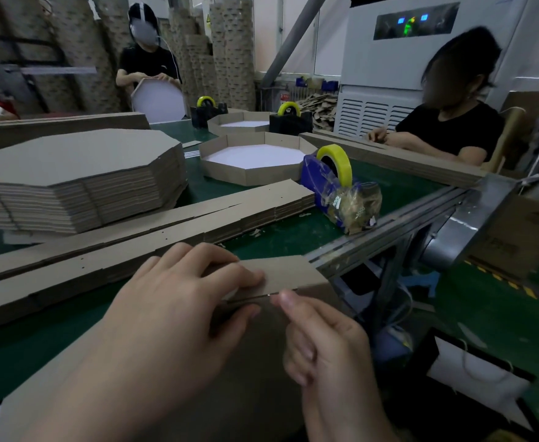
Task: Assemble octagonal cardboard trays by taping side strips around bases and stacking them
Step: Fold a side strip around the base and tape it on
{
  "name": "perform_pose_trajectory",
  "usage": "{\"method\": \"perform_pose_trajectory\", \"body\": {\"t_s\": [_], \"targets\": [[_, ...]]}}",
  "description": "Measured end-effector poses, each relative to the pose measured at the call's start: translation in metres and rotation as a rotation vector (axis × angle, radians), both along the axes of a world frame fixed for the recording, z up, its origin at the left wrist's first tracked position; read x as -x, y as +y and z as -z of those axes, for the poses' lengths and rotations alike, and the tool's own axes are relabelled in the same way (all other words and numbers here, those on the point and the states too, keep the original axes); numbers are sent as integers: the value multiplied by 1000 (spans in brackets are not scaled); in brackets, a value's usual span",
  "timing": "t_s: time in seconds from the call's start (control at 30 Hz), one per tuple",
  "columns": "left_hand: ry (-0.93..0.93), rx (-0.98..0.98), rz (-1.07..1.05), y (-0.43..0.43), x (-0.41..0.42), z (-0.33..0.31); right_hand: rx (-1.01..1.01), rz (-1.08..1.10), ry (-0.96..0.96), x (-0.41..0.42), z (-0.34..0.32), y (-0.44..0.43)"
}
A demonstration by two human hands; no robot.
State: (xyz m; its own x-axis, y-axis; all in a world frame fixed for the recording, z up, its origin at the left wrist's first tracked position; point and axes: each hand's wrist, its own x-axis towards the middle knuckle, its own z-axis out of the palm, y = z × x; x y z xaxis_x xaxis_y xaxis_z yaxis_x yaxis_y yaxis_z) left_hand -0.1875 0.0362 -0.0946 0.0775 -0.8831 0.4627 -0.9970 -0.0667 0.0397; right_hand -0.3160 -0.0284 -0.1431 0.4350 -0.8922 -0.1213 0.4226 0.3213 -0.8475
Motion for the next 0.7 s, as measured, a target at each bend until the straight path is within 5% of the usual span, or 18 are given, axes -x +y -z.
{"method": "perform_pose_trajectory", "body": {"t_s": [0.7], "targets": [[55, -87, 84, 10, 1, -8, -86, -41, 114, 1, 0, -2]]}}
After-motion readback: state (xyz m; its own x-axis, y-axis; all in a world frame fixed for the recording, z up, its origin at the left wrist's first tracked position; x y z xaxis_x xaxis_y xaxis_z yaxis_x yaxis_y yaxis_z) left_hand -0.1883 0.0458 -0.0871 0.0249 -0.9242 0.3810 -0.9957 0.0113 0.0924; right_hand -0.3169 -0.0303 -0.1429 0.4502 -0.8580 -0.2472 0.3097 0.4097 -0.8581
